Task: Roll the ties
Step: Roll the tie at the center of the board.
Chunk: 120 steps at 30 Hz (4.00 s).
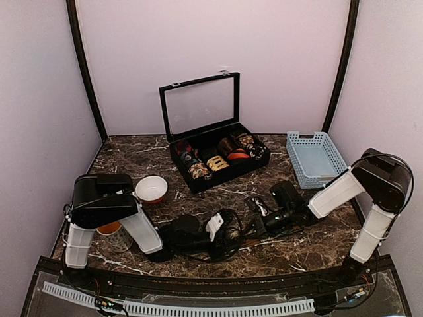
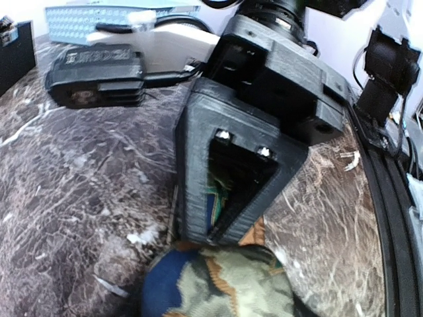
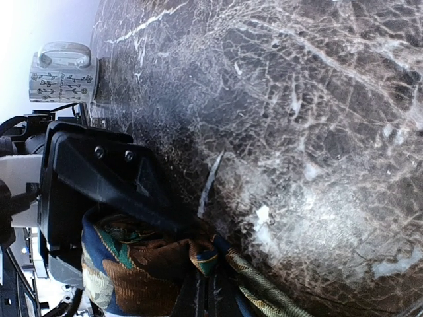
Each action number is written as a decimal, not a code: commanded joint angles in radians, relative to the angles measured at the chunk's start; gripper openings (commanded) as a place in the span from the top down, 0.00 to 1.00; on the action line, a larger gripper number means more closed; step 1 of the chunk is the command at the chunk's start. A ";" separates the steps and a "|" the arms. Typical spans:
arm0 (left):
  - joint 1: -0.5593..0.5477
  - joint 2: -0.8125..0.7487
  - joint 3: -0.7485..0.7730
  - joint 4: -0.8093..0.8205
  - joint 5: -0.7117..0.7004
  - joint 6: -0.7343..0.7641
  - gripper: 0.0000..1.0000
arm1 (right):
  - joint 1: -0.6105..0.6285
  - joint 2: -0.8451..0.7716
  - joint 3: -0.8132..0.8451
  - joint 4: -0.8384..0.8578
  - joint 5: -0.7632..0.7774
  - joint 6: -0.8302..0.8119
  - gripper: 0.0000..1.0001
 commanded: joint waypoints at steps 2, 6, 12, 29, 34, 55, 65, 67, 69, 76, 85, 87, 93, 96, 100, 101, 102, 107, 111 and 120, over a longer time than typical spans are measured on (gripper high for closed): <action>-0.005 0.006 -0.001 -0.047 -0.020 0.004 0.68 | 0.006 0.034 -0.010 -0.072 0.071 0.013 1.00; -0.005 -0.040 -0.076 -0.071 -0.050 0.068 0.81 | -0.005 -0.027 0.001 -0.092 0.037 0.019 0.89; -0.005 -0.095 -0.145 -0.113 -0.072 0.116 0.85 | -0.011 -0.132 -0.021 -0.074 -0.018 0.085 0.76; 0.052 -0.353 -0.212 -0.234 0.089 0.250 0.83 | -0.002 0.022 -0.048 -0.061 0.041 0.073 0.85; 0.053 -0.387 -0.182 -0.422 0.106 0.363 0.83 | -0.001 0.026 -0.035 -0.061 0.054 0.082 0.85; 0.032 -0.258 -0.101 -0.668 0.027 0.415 0.82 | 0.114 -0.104 0.091 -0.072 0.028 0.135 0.48; 0.029 -0.264 -0.109 -0.672 0.029 0.413 0.82 | 0.172 -0.027 0.129 -0.031 0.041 0.165 0.62; 0.029 -0.266 -0.110 -0.670 0.027 0.411 0.82 | 0.172 -0.022 0.124 -0.035 0.044 0.161 0.70; 0.029 -0.266 -0.109 -0.665 0.026 0.409 0.82 | 0.171 -0.016 0.119 -0.038 0.039 0.158 0.80; 0.029 -0.258 -0.100 -0.659 0.024 0.393 0.78 | 0.170 -0.012 0.090 -0.028 0.040 0.148 1.00; 0.029 -0.331 -0.127 -0.548 -0.013 0.324 0.43 | 0.148 -0.012 0.057 -0.050 0.082 0.124 1.00; 0.029 -0.348 -0.139 -0.491 0.003 0.305 0.37 | 0.135 -0.014 0.041 -0.064 0.097 0.110 1.00; 0.029 -0.300 -0.169 -0.267 0.063 0.204 0.32 | 0.111 -0.010 0.010 -0.129 0.156 0.044 1.00; 0.029 -0.232 -0.166 -0.152 0.094 0.141 0.31 | 0.109 0.001 0.002 -0.129 0.169 0.035 1.00; 0.027 -0.135 -0.153 0.022 0.114 0.065 0.31 | 0.110 0.018 0.004 -0.117 0.178 0.037 1.00; 0.027 -0.113 -0.144 0.048 0.113 0.058 0.31 | 0.109 0.023 0.007 -0.112 0.175 0.040 1.00; 0.026 -0.094 -0.132 0.066 0.110 0.058 0.32 | 0.110 0.025 0.010 -0.108 0.172 0.043 1.00; 0.023 -0.042 -0.080 0.030 0.050 0.079 0.54 | 0.109 0.014 0.022 -0.099 0.152 0.047 1.00; 0.023 -0.092 -0.099 -0.122 0.022 0.125 0.77 | 0.097 -0.037 0.023 -0.128 0.137 0.046 0.94; 0.020 -0.215 -0.110 -0.522 -0.001 0.245 0.82 | 0.070 -0.184 0.077 -0.169 0.030 0.069 0.56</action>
